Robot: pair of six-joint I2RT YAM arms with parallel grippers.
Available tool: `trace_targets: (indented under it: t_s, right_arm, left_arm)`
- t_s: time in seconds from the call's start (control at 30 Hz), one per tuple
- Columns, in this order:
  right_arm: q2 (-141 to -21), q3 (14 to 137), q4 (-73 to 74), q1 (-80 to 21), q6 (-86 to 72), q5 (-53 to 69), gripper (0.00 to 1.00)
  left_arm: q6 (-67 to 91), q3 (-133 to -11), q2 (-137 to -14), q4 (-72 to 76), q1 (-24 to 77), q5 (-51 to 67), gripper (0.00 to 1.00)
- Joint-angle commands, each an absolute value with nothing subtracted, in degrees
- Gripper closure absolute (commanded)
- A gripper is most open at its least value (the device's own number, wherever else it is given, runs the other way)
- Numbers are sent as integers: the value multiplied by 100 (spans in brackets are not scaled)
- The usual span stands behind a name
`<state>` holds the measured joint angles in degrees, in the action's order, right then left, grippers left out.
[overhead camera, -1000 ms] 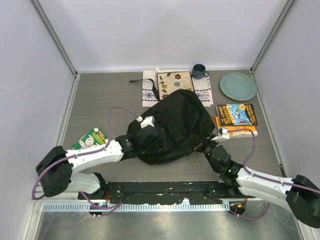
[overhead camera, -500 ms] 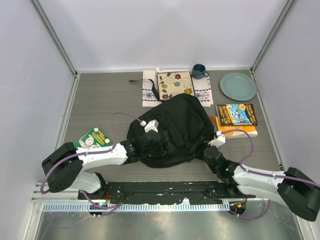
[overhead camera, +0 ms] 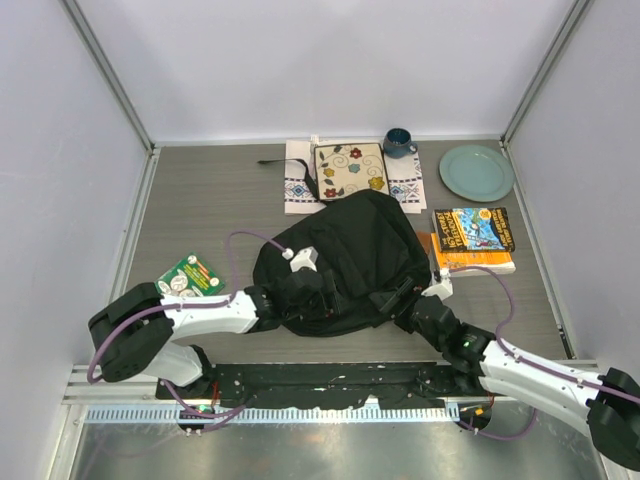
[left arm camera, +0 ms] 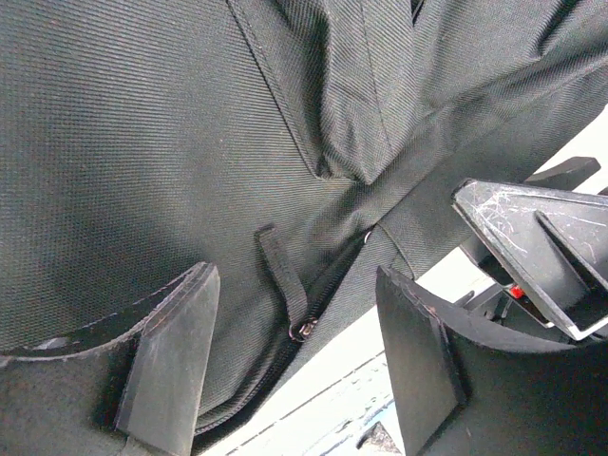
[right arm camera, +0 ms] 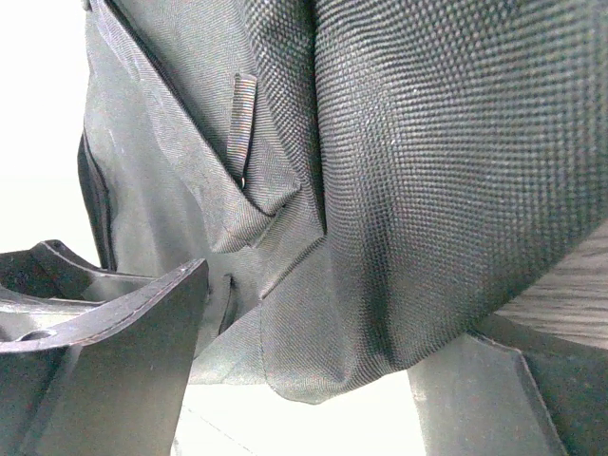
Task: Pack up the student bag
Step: Unzip the student bag at the center of the board.
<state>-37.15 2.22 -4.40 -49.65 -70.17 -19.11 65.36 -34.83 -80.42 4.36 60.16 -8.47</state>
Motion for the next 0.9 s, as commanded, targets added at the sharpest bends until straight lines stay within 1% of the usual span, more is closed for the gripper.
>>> trace_targets:
  t_s: [0.0, 0.07, 0.1, 0.17, 0.2, 0.27, 0.3, 0.33, 0.4, 0.57, 0.63, 0.67, 0.77, 0.87]
  right_arm:
    - [-3902, 228, -167, -4966, -7462, -1442, 18]
    - [-4060, 263, -377, -4966, -7488, -1310, 24]
    - [-4235, 264, -439, -4966, -7497, -1301, 31]
    - [-4411, 264, -580, -4966, -7480, -1327, 39]
    - [-4577, 264, -597, -4975, -7471, -1388, 49]
    - [-4693, 185, -738, -4966, -7436, -1441, 59]
    - [-4780, 141, -895, -4966, -7427, -1468, 70]
    - [-4799, 106, -957, -4966, -7392, -1485, 76]
    - [-4825, 9, -1028, -4975, -7357, -1573, 82]
    - [-4711, -263, -1081, -4966, -7102, -1696, 90]
    - [-4658, -299, -1072, -4966, -7058, -1714, 91]
    - [-4623, -325, -1072, -4966, -7032, -1731, 91]
    - [-4605, -369, -1081, -4975, -6970, -1731, 92]
    - [-4605, -387, -1107, -4975, -6908, -1714, 92]
  left_arm:
    - [6557, -3463, -8121, 642, 6126, -861, 31]
    - [6557, -3480, -8156, 624, 6170, -844, 34]
    - [6565, -3489, -8200, 624, 6179, -809, 35]
    - [6600, -3480, -8253, 624, 6231, -809, 36]
    - [6609, -3480, -8314, 624, 6240, -800, 36]
    - [6671, -3472, -8367, 580, 6284, -826, 38]
    - [6697, -3472, -8428, 545, 6293, -852, 40]
    - [6723, -3463, -8446, 458, 6293, -887, 41]
    - [6820, -3437, -8481, 378, 6293, -966, 44]
    - [7005, -3410, -8604, 202, 6310, -1248, 50]
    - [7022, -3454, -8674, 141, 6319, -1283, 52]
    - [7031, -3480, -8744, 115, 6345, -1327, 55]
    - [7049, -3586, -8955, 18, 6398, -1380, 59]
    - [7075, -3700, -9175, 18, 6460, -1441, 61]
